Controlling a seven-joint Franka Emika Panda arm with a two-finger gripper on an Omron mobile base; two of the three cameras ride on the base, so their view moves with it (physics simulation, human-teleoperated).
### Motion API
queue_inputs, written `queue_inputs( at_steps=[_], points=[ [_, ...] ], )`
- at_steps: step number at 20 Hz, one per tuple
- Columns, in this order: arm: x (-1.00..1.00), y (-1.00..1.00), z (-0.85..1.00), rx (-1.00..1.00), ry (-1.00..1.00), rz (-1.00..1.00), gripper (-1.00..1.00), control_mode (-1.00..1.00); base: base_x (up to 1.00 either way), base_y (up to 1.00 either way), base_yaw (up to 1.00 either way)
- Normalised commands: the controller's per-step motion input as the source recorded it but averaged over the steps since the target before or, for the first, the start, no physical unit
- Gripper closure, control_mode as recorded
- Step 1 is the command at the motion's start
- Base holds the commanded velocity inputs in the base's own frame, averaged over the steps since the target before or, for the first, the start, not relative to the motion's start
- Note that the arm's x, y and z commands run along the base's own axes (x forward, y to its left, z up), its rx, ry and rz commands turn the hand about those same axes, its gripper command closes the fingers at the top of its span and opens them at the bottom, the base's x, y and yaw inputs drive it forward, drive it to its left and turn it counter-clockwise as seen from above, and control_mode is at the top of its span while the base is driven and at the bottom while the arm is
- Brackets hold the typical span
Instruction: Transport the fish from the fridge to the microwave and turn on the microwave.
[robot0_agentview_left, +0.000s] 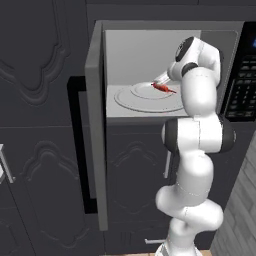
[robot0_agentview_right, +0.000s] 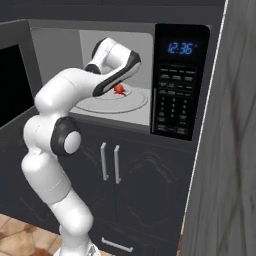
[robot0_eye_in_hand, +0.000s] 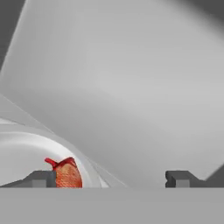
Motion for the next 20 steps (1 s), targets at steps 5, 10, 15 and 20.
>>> queue_inputs(
  at_steps=[5,10,15,20],
  points=[
    [0.00,0.69,1.00,0.00,0.09,-0.02,1.00,-1.00,0.00,0.00,0.00],
    [-0.49,0.13,0.99,0.08,0.02,-0.01,1.00,-1.00,0.00,0.00,0.00],
    [-0.99,0.32,0.81,0.15,0.00,0.00,1.00,-1.00,0.00,0.00,0.00],
    [-1.00,0.51,0.47,0.10,0.02,0.01,1.00,-1.00,0.00,0.00,0.00]
  ],
)
